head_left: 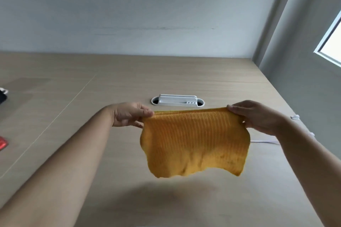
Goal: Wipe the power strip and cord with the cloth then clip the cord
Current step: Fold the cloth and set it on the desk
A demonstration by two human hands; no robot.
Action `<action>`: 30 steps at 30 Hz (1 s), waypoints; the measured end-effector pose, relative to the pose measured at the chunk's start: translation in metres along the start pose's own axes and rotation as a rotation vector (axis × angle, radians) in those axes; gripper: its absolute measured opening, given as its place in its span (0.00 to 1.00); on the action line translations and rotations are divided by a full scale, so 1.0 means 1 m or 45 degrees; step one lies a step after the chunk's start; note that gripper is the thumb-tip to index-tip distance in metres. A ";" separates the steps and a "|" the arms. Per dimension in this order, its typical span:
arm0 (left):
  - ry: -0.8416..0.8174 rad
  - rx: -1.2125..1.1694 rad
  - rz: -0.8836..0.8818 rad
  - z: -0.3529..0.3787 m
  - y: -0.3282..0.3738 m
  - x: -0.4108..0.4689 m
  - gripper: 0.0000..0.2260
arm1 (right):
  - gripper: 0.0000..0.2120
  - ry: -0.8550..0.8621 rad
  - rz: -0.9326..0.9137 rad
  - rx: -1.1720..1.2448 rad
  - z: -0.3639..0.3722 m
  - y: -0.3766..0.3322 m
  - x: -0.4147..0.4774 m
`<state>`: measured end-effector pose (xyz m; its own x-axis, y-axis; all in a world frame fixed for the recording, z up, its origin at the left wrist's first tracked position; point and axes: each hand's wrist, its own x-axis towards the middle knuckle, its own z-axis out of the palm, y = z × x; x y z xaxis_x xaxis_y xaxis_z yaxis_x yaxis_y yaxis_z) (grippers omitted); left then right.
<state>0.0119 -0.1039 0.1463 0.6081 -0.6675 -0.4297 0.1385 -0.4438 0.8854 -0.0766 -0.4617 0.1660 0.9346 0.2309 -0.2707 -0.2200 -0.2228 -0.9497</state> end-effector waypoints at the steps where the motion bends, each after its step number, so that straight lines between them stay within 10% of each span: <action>1: 0.051 -0.108 0.071 -0.011 -0.004 -0.010 0.20 | 0.18 0.003 -0.018 0.032 0.006 -0.007 0.008; 13: 1.130 -0.746 0.350 -0.129 -0.061 -0.076 0.08 | 0.20 0.496 -0.339 -0.229 0.129 -0.057 0.156; 19: 0.955 -0.785 0.279 -0.151 -0.114 -0.094 0.14 | 0.15 0.349 -0.275 -0.074 0.163 -0.029 0.166; 30: 0.226 -0.513 -0.663 -0.107 -0.230 -0.094 0.07 | 0.09 -0.160 0.582 -0.302 0.177 0.079 0.144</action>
<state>0.0067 0.1250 0.0024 0.4974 -0.3038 -0.8126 0.7073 -0.4004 0.5826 -0.0096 -0.2781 0.0238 0.7141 0.1685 -0.6795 -0.5144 -0.5320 -0.6726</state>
